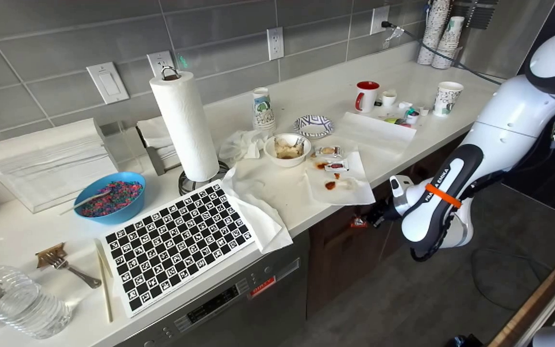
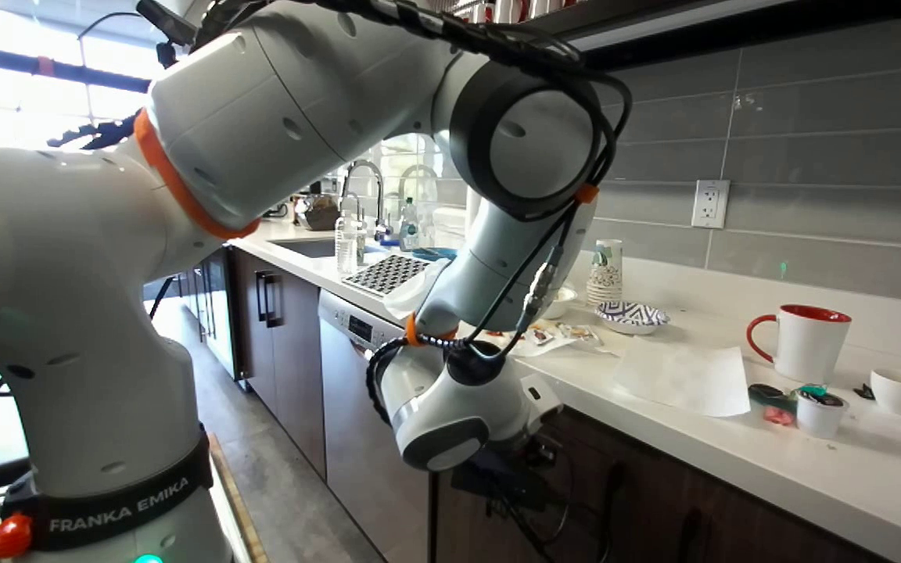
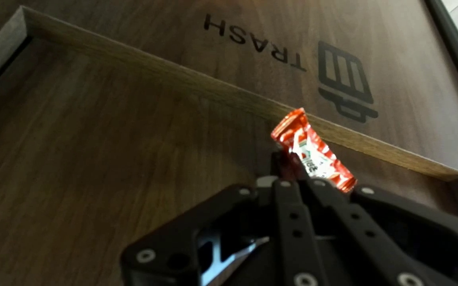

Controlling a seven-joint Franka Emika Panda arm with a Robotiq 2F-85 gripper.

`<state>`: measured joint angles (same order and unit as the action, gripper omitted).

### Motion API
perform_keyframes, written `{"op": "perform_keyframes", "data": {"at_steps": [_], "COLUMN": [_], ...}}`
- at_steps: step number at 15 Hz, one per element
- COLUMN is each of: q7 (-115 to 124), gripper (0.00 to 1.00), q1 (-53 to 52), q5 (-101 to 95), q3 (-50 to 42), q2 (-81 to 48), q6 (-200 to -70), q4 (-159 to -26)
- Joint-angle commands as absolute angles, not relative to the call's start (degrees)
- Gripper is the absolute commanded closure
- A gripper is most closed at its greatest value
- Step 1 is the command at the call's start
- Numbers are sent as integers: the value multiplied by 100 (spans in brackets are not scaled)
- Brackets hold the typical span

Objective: Put the tomato sachet inside the bin

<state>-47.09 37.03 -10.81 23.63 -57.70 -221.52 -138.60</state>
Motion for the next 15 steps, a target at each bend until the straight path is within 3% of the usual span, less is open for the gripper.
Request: {"op": "perform_keyframes", "data": {"at_steps": [1, 7, 15], "q7": [-3319, -2028, -1495], "gripper": [100, 100, 100], "q1": [2894, 1861, 1328], "q5": [-1942, -2475, -2414], "q3": [1497, 490, 102], "q2": [-5617, -5685, -5758], "q6": [-22354, -22766, -22982], "q4": [-13665, -13350, -13123]}}
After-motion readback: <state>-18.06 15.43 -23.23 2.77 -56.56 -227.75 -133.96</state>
